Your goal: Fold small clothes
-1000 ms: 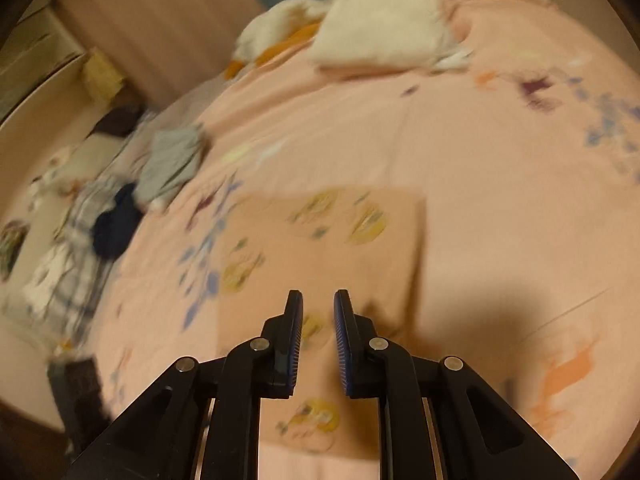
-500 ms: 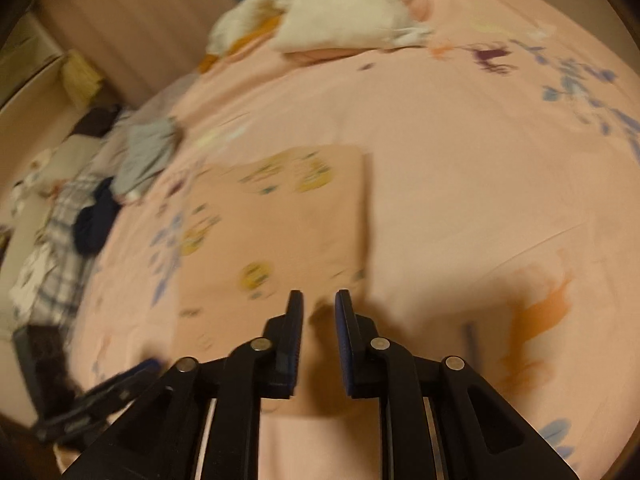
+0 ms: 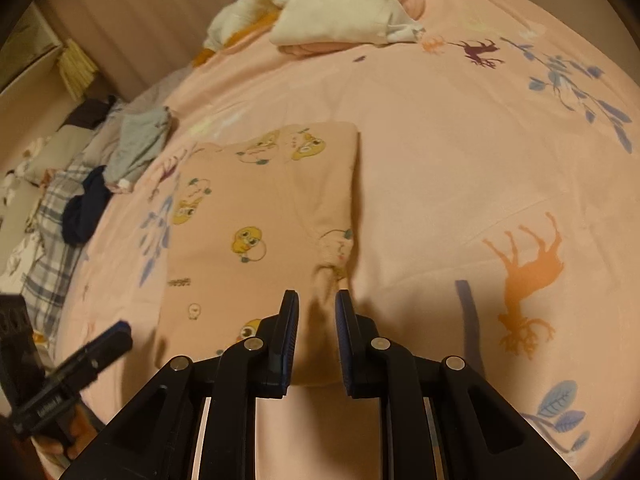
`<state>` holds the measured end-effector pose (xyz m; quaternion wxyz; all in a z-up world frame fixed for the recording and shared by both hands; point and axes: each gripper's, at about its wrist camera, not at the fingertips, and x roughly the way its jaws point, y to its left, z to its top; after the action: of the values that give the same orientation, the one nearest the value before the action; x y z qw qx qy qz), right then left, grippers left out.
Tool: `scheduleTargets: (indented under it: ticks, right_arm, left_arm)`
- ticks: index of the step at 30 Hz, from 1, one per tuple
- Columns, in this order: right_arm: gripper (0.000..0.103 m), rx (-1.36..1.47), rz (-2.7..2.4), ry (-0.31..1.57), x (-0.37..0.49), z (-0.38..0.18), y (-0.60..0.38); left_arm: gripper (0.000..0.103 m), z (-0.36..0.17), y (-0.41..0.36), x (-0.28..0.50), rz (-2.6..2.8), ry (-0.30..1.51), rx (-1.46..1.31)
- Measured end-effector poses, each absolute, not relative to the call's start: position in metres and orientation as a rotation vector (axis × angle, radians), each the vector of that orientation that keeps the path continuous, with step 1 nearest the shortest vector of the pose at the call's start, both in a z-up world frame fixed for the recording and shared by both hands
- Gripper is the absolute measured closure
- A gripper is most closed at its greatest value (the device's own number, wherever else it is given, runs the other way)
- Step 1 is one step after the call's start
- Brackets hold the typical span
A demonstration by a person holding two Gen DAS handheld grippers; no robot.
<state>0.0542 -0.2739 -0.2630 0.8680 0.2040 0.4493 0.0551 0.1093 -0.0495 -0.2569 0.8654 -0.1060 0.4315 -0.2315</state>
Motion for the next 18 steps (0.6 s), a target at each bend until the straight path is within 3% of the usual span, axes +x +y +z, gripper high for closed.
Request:
scheduleTargets:
  ticks: [2,4,11,18]
  right_arm:
    - [0.085,0.418,0.083,0.995,0.062,-0.279,-0.275]
    - [0.085,0.424,0.08,0.995,0.062,-0.29,-0.275]
    - [0.085,0.42,0.098,0.997,0.067,-0.29,-0.278]
    - [0.085,0.362,0.095,0.969,0.054,-0.288,-0.277]
  left_arm:
    - [0.088,-0.263,-0.054,0.114,-0.478,0.918,-0.221]
    - [0.095,-0.271,-0.059,0.118,-0.441,0.938,-0.204]
    - [0.094,-0.269,-0.07,0.127,-0.424,0.921,-0.173]
    - [0.092,-0.252,-0.096,0.19,-0.47,0.881,-0.208]
